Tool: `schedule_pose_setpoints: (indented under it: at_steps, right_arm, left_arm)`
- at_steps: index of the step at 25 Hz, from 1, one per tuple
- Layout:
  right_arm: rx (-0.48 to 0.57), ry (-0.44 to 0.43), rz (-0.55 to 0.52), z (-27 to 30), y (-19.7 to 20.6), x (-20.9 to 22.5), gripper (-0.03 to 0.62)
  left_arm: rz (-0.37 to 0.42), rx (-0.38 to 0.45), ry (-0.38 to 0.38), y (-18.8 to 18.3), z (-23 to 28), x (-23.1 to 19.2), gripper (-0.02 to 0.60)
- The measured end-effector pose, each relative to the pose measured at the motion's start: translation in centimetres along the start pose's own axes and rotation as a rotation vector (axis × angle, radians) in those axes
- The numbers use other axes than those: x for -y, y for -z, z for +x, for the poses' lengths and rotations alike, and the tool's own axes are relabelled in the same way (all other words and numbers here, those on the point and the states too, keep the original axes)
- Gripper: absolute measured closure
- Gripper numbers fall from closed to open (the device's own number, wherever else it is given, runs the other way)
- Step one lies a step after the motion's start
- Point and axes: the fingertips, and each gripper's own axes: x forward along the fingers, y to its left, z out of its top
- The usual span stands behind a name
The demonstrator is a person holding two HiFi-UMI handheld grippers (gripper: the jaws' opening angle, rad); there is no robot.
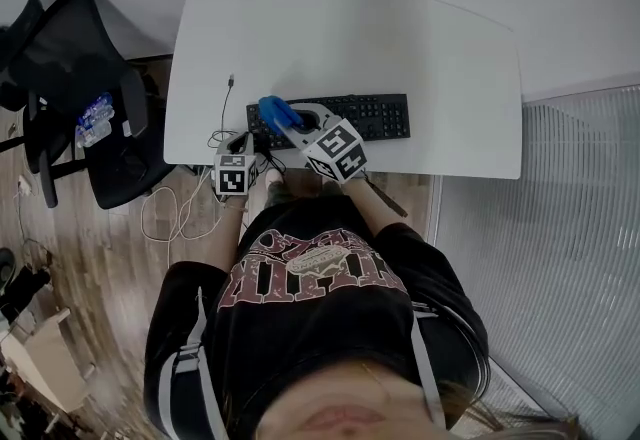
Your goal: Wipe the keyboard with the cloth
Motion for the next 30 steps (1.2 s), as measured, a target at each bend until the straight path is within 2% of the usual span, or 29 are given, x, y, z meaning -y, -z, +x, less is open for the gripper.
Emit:
schedule_pose_setpoints:
  at_steps: [5,10,16,21,30]
  right_arm:
    - [-0.033,-0.08,0.002,4.0,0.6,-3.4,0.539]
    - [-0.104,-0.101,-0.009,6.9,3.0,-4.9,0.538]
    - [-0.193,-0.114,-0.028,8.8,6.5,-5.0,0.539]
    - [-0.267,-0.107,-0.114,9.4,8.7,-4.4,0.539]
    - [-0.271,-0.095,-0.145,7.8,8.8,-2.4,0.538]
  left_arm:
    - [-0.017,0.008,0.024,-0.1,-0.1,-0.1,0.546]
    - [-0.005,0.009,0.032,0.0,-0.3,-0.1,0.546]
    - [0.001,0.008,0.04,0.0,-0.2,-0.2,0.546]
    - [0.011,0.005,0.035,0.1,-0.2,-0.1,0.546]
    - [0.021,0.001,0.013,0.1,-0.2,-0.2,0.546]
